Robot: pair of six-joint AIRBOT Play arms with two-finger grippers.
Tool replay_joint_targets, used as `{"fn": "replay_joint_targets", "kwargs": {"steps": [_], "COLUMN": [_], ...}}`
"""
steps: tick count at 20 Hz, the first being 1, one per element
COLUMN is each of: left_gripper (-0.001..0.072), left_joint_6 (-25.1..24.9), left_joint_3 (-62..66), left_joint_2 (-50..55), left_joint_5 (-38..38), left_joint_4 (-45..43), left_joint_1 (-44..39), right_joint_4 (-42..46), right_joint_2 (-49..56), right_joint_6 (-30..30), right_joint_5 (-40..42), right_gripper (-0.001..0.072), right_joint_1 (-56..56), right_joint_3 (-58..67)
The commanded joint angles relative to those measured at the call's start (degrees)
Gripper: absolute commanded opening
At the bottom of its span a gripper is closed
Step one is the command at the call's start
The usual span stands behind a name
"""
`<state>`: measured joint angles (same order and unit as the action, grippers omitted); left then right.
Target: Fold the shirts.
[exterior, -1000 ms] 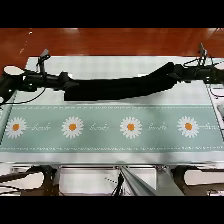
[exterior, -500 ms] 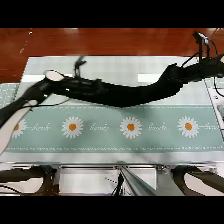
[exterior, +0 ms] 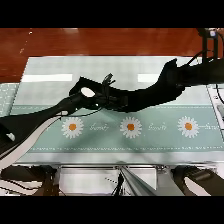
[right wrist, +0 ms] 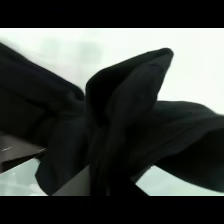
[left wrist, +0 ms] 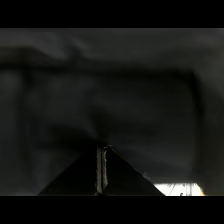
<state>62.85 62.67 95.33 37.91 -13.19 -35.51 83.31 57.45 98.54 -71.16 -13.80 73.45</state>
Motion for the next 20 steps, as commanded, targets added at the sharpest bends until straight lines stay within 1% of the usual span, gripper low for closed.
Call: {"fn": "replay_joint_targets", "kwargs": {"steps": [1,5,7,9,10,13,15,16,18,20], "left_gripper": [0.0024,0.0024,0.0023,0.0022,0.0021,0.0021,0.0021,0.002,0.0021,0.0021], "left_joint_6": [0.0,-0.9,-4.2,-4.3,-4.3,-4.3,-4.2,-4.2,-4.0,-4.0], "left_joint_3": [0.1,0.1,0.1,0.1,0.1,0.1,0.1,0.1,0.1,0.1], "left_joint_2": [2.3,4.6,5.4,4.6,3.5,-4.0,-11.3,-15.1,-23.7,-31.3], "left_joint_5": [-5.7,-6.4,-6.5,-6.0,-5.8,-5.8,-5.7,-5.3,-3.2,0.4], "left_joint_4": [4.0,10.4,13.7,13.4,12.4,5.1,0.1,-1.9,-5.0,-7.5], "left_joint_1": [-3.5,-7.3,-8.2,-6.8,-5.4,1.6,7.8,11.3,19.5,28.0], "right_joint_4": [1.2,1.7,3.0,4.7,5.1,5.7,6.3,6.7,6.4,2.6], "right_joint_2": [-4.4,-7.6,-7.9,-7.8,-7.8,-4.8,-0.4,2.2,6.9,11.3], "right_joint_6": [4.1,5.7,5.8,4.8,2.8,0.2,-3.3,-3.2,-1.3,0.0], "right_joint_5": [-3.5,-5.1,-6.4,-6.8,-6.3,-4.8,-4.3,-2.2,6.6,17.7], "right_gripper": [0.0026,0.0026,0.0026,0.0027,0.0026,0.0026,0.0026,0.0026,0.0026,0.0026], "right_joint_1": [-3.1,-3.6,-3.6,-3.6,-3.6,-3.9,-6.2,-7.5,-9.1,-10.1], "right_joint_3": [0.0,0.0,0.0,0.0,0.0,0.0,0.0,0.0,0.0,0.0]}}
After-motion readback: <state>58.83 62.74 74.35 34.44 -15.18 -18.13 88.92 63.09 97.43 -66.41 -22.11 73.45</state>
